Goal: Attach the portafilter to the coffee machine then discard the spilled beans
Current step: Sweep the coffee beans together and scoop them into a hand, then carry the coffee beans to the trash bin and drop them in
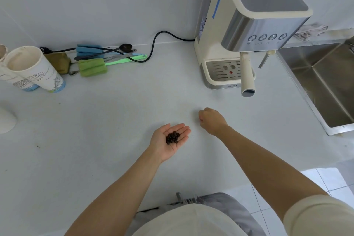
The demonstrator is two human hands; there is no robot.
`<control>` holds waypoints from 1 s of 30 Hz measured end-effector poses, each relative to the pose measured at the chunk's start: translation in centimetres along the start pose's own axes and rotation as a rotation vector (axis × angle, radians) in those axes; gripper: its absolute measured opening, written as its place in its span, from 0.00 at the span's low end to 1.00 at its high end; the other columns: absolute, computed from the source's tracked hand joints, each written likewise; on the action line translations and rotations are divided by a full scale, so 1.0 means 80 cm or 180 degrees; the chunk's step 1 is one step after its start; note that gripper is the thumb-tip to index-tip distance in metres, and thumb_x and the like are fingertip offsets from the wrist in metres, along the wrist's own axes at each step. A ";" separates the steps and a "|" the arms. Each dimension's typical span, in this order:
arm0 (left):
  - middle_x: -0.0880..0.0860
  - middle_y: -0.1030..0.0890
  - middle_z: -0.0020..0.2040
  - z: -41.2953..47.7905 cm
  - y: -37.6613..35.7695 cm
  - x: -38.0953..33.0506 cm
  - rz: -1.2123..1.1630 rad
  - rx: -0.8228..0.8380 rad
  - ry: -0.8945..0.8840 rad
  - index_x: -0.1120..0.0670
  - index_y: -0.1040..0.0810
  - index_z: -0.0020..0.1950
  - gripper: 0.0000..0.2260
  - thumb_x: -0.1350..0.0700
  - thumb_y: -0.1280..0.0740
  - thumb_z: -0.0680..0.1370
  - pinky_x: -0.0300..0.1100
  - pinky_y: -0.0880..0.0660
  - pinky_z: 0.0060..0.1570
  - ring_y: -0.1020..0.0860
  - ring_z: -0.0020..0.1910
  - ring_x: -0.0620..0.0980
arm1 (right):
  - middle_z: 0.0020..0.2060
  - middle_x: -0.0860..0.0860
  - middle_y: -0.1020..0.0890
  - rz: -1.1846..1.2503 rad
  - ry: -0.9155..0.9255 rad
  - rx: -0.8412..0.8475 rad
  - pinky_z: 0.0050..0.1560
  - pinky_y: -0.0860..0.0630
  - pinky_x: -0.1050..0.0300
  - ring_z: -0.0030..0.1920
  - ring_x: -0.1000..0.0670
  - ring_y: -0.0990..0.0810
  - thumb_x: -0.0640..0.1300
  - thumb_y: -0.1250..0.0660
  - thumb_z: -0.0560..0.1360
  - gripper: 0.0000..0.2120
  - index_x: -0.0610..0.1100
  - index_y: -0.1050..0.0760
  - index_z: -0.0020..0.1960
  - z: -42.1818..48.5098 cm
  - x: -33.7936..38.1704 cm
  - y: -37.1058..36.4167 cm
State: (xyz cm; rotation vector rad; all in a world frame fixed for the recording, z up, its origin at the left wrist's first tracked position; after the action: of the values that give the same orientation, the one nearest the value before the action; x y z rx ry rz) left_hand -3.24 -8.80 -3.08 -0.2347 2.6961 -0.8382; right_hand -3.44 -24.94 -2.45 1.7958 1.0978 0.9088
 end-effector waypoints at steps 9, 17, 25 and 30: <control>0.64 0.18 0.43 -0.008 0.011 -0.009 -0.0236 -0.0093 -0.0142 0.67 0.23 0.47 0.19 0.56 0.49 0.81 0.50 0.30 0.61 0.22 0.49 0.58 | 0.43 0.43 0.20 0.1051 0.0901 -0.0499 0.42 0.27 0.54 0.41 0.45 0.23 0.37 0.35 0.72 0.06 0.37 0.24 0.48 -0.046 0.078 0.042; 0.58 0.18 0.26 -0.045 0.041 -0.026 -0.0787 0.0026 -0.0652 0.65 0.19 0.31 0.25 0.59 0.48 0.80 0.39 0.20 0.29 0.18 0.26 0.53 | 0.42 0.42 0.18 0.1138 0.1320 -0.0207 0.43 0.23 0.46 0.42 0.42 0.21 0.37 0.37 0.72 0.04 0.37 0.24 0.45 -0.071 0.157 0.015; 0.63 0.15 0.37 -0.095 0.091 -0.036 -0.1414 0.0104 -0.1362 0.67 0.17 0.34 0.27 0.57 0.49 0.80 0.47 0.24 0.47 0.18 0.44 0.57 | 0.41 0.54 0.17 0.2591 0.1572 -0.0677 0.46 0.28 0.71 0.45 0.54 0.22 0.31 0.38 0.72 0.11 0.43 0.20 0.44 -0.109 0.216 0.019; 0.59 0.16 0.42 -0.135 0.128 -0.024 -0.1928 -0.0071 -0.1877 0.65 0.19 0.46 0.21 0.56 0.49 0.80 0.47 0.29 0.60 0.22 0.51 0.55 | 0.41 0.65 0.21 0.3574 0.1485 -0.0298 0.50 0.30 0.74 0.46 0.66 0.24 0.29 0.41 0.75 0.21 0.57 0.25 0.45 -0.150 0.255 0.001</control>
State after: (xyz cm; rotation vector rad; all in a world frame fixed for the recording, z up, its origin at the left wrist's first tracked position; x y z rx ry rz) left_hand -5.75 5.65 -0.07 -1.1455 2.0811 -0.7302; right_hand -6.61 -2.90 5.64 2.1438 0.1662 2.0566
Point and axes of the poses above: each hand's wrist, its own z-axis towards the middle knuckle, its own y-axis out of the back of the hand, x = y × z, the point moved 5 cm from there along z, towards the middle knuckle
